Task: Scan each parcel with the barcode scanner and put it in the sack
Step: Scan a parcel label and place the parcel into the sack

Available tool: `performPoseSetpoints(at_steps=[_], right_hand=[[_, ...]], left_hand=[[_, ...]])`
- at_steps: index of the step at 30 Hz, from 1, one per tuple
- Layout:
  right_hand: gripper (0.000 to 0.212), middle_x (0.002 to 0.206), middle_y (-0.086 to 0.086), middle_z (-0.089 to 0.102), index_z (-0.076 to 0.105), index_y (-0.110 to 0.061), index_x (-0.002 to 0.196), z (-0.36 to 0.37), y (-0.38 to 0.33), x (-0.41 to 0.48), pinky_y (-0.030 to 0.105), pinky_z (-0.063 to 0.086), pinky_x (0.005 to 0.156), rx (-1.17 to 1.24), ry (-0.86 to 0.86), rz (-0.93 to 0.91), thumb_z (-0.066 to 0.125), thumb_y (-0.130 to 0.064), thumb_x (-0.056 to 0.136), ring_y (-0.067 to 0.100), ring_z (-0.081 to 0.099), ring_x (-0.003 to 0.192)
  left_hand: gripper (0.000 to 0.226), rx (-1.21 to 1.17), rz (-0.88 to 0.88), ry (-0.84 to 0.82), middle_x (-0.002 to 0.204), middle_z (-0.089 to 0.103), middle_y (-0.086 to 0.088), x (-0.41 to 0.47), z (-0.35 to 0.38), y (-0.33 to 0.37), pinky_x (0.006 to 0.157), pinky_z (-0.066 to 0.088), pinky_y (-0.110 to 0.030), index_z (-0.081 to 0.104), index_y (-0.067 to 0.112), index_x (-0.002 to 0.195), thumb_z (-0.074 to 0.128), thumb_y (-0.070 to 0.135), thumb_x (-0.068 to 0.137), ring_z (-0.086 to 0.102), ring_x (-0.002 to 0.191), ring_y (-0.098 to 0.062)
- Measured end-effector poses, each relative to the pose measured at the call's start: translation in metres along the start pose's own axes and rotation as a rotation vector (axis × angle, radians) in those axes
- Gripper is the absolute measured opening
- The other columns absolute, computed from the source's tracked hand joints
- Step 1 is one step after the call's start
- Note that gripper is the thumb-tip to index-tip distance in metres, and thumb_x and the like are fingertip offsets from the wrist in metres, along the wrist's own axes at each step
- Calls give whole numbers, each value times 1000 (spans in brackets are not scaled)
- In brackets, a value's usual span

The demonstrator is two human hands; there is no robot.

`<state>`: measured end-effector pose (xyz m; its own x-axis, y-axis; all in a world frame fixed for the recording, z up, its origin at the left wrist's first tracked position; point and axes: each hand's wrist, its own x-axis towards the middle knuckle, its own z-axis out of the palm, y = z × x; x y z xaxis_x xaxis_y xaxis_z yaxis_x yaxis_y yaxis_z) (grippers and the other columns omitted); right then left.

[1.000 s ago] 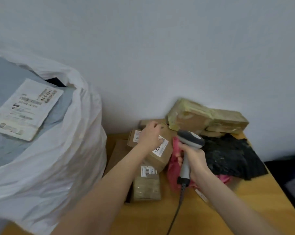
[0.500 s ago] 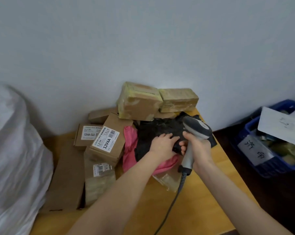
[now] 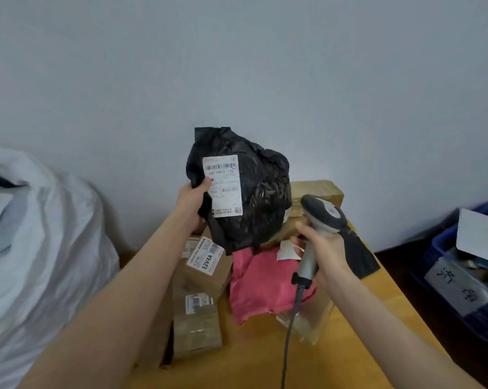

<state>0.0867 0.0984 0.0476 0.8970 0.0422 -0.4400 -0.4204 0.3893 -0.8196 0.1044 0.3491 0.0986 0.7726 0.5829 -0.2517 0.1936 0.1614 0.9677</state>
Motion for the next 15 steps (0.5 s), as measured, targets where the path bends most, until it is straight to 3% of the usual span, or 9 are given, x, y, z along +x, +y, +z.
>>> performPoseSetpoints(at_steps=[2, 4, 5, 8, 11, 13, 15], right_hand=[[17, 74, 5, 71, 68, -8, 91, 19, 7, -8, 35, 58, 65, -11, -34, 2, 80, -11, 79, 19, 69, 66], [32, 93, 3, 71, 68, -7, 104, 39, 13, -16, 42, 55, 85, -63, -37, -51, 82, -17, 77, 23, 66, 89], [34, 96, -1, 70, 67, -10, 106, 50, 15, -20, 40, 52, 89, -83, -38, -98, 82, -17, 77, 20, 65, 92], [30, 104, 6, 72, 67, -16, 98, 78, 20, -28, 40, 53, 92, -169, -52, -212, 83, -15, 74, 20, 66, 95], [44, 124, 9, 62, 64, -15, 111, 96, 29, -30, 46, 50, 98, -357, -54, -240, 84, -23, 73, 27, 61, 110], [53, 134, 7, 54, 63, -14, 120, 103, 36, -33, 46, 49, 99, -484, -38, -254, 83, -29, 73, 29, 60, 112], [46, 126, 7, 58, 66, -16, 112, 110, 39, -38, 48, 51, 95, -494, -30, -283, 83, -30, 72, 29, 62, 105]], left_hand=[[13, -126, -83, -46, 83, 74, -2, -13, -27, 7, 52, 56, -31, 62, 8, 106, 60, 13, 94, 73, 70, -17], [15, -169, -136, -104, 82, 76, -3, -27, -52, 7, 48, 56, -30, 63, 9, 106, 61, 7, 91, 73, 69, -18], [18, -187, -150, -127, 84, 76, -4, -33, -63, 6, 50, 56, -31, 63, 9, 107, 61, 4, 90, 74, 72, -19], [24, -257, -162, -131, 93, 76, -7, -45, -93, 3, 62, 59, -38, 62, 10, 113, 61, 6, 90, 73, 83, -22], [27, -295, -178, -80, 104, 74, -6, -50, -118, 5, 81, 54, -42, 63, 12, 117, 59, 26, 94, 69, 97, -24], [27, -320, -170, -49, 100, 75, -5, -50, -133, 10, 77, 56, -39, 66, 13, 111, 55, 33, 96, 71, 92, -23], [25, -332, -156, -30, 93, 76, -3, -50, -146, 15, 65, 57, -35, 67, 14, 105, 53, 34, 98, 73, 82, -20]])
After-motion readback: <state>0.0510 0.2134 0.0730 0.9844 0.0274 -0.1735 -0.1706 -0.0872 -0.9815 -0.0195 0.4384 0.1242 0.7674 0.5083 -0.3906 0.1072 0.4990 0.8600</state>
